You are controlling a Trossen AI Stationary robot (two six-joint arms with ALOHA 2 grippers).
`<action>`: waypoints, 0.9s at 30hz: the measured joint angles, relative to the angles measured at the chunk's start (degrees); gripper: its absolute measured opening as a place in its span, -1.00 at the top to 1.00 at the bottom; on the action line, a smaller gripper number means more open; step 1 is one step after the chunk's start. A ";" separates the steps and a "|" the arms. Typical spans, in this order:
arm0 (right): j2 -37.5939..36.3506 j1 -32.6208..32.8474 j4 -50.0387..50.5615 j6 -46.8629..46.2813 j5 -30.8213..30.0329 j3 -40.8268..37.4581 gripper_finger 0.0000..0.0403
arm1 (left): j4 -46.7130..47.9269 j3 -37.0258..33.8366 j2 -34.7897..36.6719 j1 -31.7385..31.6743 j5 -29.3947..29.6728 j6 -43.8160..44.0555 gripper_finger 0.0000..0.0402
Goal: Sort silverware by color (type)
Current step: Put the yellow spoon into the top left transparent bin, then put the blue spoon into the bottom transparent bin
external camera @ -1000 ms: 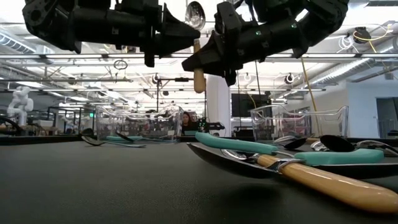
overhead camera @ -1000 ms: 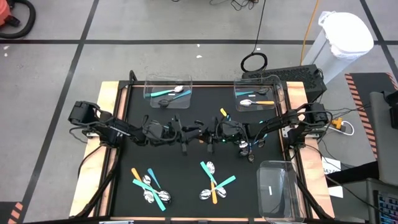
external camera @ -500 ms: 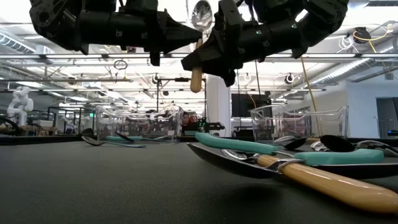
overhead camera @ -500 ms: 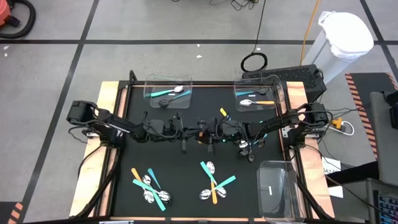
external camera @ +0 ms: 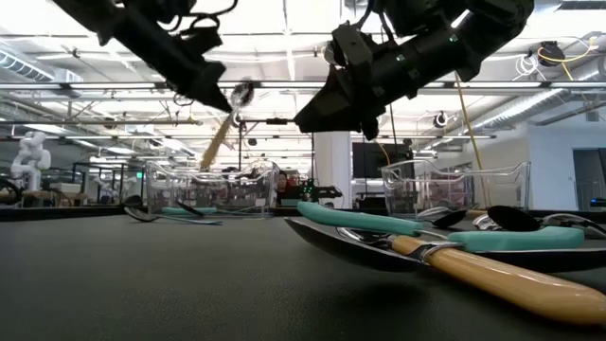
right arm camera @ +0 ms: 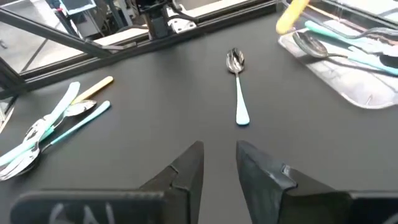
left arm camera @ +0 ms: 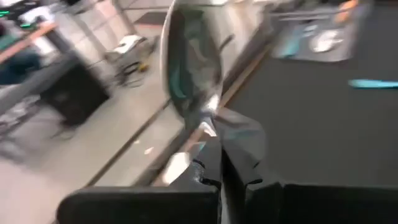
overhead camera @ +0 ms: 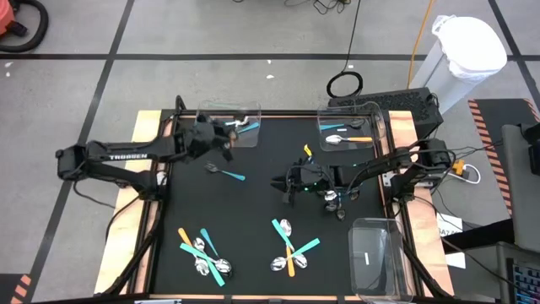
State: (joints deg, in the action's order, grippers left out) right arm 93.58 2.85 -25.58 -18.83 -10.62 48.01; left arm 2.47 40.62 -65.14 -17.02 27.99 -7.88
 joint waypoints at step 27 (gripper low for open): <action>0.02 0.47 5.70 1.23 -0.10 0.00 0.53 | 11.58 0.48 1.35 -5.81 -6.10 0.52 1.00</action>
State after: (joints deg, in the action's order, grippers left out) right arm 93.60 3.32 -19.88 -17.59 -10.72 48.01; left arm 14.04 41.10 -63.79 -22.82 21.90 -7.36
